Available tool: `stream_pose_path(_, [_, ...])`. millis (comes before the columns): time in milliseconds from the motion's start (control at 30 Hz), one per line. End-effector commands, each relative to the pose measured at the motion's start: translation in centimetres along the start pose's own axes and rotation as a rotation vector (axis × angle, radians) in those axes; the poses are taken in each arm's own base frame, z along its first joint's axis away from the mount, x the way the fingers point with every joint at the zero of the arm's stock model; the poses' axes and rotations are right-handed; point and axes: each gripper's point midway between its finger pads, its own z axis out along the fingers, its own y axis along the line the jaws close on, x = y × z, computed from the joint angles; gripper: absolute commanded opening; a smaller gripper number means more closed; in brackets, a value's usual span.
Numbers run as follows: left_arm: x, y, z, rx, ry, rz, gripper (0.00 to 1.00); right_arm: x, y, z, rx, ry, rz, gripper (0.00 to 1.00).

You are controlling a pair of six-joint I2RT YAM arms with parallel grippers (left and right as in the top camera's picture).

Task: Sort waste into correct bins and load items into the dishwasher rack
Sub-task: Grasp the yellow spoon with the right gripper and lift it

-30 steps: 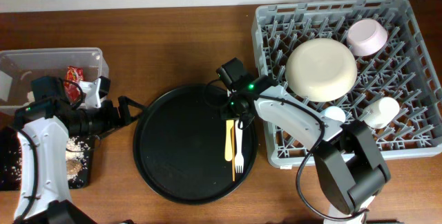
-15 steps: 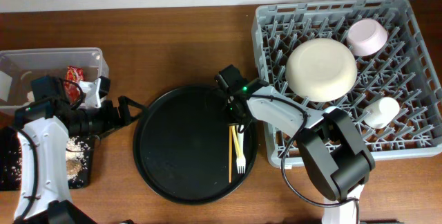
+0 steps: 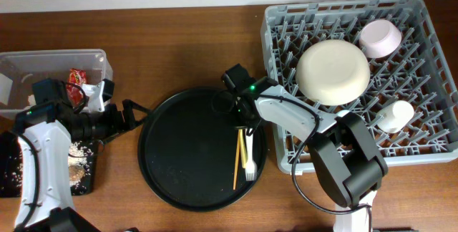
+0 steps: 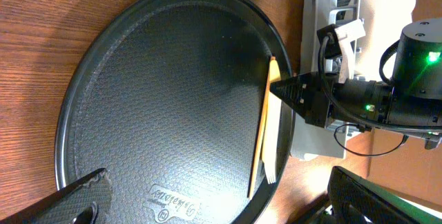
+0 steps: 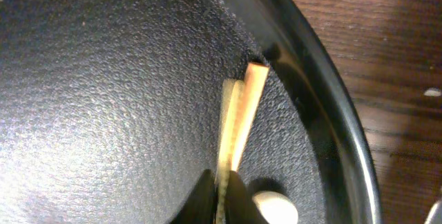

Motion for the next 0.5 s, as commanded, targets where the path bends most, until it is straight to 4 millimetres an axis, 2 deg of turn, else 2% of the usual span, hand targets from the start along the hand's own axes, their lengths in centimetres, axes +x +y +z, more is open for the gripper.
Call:
stream_pose_path(0, [-0.4, -0.1, -0.2, 0.004, -0.01, 0.004, 0.99, -0.6, 0.6, -0.7, -0.014, -0.017, -0.008, 0.04])
stream_pose_path(133, [-0.4, -0.1, -0.2, 0.004, -0.01, 0.004, 0.99, -0.5, 0.8, -0.7, -0.022, -0.013, -0.009, 0.04])
stream_pose_path(200, [-0.4, -0.1, -0.2, 0.004, -0.01, 0.004, 0.99, -0.9, 1.9, -1.4, -0.077, -0.016, -0.018, 0.04])
stream_pose_path(267, [-0.4, -0.1, -0.2, 0.004, -0.01, 0.004, 1.0, -2.3, 3.4, -3.4, -0.14, -0.05, -0.049, 0.04])
stream_pose_path(300, [-0.4, -0.1, -0.2, 0.004, -0.01, 0.004, 0.99, -3.6, 4.5, -5.6, -0.18, -0.089, -0.076, 0.04])
stream_pose_path(367, [-0.4, -0.1, -0.2, 0.004, -0.01, 0.004, 1.0, -5.2, 5.2, -9.3, -0.198, -0.137, -0.105, 0.04])
stream_pose_path(400, [-0.4, -0.1, -0.2, 0.004, -0.01, 0.004, 0.99, -5.8, 5.0, -11.4, -0.194, -0.149, -0.122, 0.04])
stream_pose_path(467, [-0.4, -0.1, -0.2, 0.004, -0.01, 0.004, 1.0, -5.9, 3.6, -13.3, -0.171, -0.137, -0.138, 0.04])
